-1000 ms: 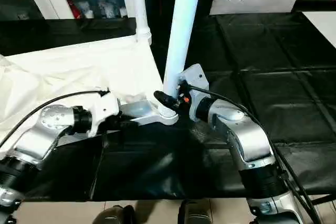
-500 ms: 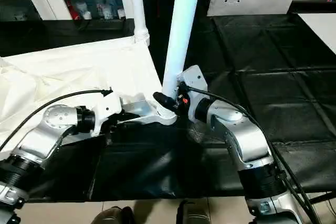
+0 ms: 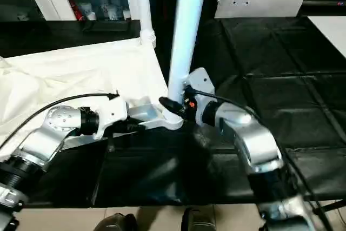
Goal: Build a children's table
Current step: Insert table leg to table base
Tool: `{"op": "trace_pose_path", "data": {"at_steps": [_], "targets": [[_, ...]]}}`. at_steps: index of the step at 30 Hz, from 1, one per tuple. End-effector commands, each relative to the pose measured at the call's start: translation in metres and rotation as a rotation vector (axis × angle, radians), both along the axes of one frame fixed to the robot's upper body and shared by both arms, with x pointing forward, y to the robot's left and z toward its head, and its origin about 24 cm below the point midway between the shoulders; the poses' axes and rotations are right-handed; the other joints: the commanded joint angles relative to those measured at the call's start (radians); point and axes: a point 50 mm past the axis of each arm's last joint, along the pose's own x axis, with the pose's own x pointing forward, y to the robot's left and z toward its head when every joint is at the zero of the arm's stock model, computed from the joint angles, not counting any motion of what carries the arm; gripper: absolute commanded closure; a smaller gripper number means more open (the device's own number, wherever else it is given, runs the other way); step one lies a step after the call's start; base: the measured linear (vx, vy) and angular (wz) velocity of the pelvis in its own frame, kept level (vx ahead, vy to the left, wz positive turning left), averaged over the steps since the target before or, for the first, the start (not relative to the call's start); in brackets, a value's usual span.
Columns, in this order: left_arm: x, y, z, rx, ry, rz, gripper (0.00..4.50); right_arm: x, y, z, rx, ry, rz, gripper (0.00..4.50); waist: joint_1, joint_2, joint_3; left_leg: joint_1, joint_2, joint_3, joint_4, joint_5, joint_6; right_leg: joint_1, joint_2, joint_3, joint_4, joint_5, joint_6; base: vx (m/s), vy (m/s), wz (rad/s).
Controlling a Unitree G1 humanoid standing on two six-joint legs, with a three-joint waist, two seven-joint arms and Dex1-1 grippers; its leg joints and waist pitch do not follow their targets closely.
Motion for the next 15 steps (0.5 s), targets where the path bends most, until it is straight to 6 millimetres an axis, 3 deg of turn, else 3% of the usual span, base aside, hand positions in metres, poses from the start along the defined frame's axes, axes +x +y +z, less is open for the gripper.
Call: {"op": "trace_pose_path", "data": {"at_steps": [1, 2, 8, 15], "targets": [[-0.010, 0.001, -0.012, 0.072, 0.051, -0.087, 4.50, -0.003, 0.000, -0.011, -0.024, 0.078, 0.036, 2.60, 0.001, -0.005, -0.080, 0.016, 0.035, -0.011, -0.065, -0.218, 0.056, 0.061, -0.067, 0.047, -0.083, -0.402, -0.156, 0.000, 0.000, 0.00], [-0.013, -0.003, -0.011, 0.068, 0.058, -0.128, 4.50, -0.002, -0.001, -0.013, -0.041, 0.091, 0.051, 2.60, 0.001, -0.012, -0.080, 0.015, 0.035, -0.011, -0.066, -0.213, 0.057, 0.063, -0.067, 0.047, -0.081, -0.395, -0.158, 0.000, 0.000, 0.00], [-0.014, -0.010, -0.007, 0.054, 0.044, -0.200, 4.50, -0.006, -0.002, -0.018, -0.073, 0.137, 0.133, 2.60, 0.000, -0.016, -0.073, 0.019, 0.037, -0.011, -0.068, -0.245, 0.052, 0.058, -0.067, 0.047, -0.087, -0.432, -0.154, 0.000, 0.000, 0.00], [-0.008, -0.012, -0.002, 0.066, 0.019, -0.233, 4.50, -0.009, -0.002, -0.020, -0.101, 0.161, 0.182, 2.60, -0.001, -0.021, -0.057, 0.026, 0.036, -0.014, -0.073, -0.301, 0.041, 0.047, -0.069, 0.045, -0.103, -0.554, -0.109, 0.000, 0.000, 0.00]]}}
